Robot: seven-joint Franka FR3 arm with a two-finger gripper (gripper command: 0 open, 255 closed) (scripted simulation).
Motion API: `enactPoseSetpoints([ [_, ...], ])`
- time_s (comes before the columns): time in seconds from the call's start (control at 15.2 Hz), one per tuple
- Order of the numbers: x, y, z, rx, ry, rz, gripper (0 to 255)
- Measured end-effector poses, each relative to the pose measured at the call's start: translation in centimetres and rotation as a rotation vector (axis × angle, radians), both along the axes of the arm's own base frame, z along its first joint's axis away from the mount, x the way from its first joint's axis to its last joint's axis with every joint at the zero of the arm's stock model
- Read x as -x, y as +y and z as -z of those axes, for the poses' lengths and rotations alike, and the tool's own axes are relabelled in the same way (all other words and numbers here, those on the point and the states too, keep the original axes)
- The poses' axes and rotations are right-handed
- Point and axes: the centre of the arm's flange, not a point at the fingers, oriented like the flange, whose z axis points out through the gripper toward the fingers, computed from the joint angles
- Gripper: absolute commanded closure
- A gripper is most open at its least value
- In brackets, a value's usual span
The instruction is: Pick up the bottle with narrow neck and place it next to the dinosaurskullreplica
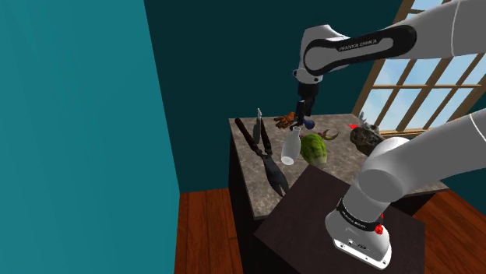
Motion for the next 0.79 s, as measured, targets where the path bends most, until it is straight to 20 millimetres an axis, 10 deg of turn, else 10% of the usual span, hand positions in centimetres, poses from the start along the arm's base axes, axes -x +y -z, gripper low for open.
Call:
enactPoseSetpoints([
  [0.79,-5.6,-11.5,9.7,0.006,-0.016,-0.024,0],
])
